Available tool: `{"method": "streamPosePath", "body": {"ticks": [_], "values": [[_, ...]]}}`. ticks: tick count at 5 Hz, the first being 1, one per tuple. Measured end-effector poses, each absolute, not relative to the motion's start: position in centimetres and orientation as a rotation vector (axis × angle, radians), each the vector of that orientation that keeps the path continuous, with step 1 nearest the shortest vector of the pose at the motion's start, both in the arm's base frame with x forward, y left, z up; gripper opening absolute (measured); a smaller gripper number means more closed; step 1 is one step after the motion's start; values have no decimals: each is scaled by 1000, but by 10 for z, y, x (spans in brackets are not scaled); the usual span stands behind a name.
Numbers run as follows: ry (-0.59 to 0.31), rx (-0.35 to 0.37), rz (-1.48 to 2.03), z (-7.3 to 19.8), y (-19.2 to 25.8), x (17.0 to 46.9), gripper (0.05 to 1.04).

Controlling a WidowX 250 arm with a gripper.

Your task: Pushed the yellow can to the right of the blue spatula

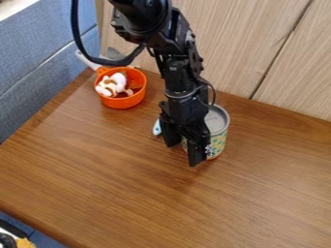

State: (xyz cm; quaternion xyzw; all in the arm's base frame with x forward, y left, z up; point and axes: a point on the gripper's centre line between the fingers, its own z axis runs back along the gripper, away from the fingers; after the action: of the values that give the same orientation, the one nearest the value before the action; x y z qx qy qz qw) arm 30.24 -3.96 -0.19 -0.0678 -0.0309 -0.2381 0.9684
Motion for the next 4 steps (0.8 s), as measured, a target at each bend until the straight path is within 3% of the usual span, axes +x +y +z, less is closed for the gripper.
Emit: {"method": "streamPosePath", "body": {"ticks": [4], "values": [[-168,-95,-395,53,-6,283,1000]]}}
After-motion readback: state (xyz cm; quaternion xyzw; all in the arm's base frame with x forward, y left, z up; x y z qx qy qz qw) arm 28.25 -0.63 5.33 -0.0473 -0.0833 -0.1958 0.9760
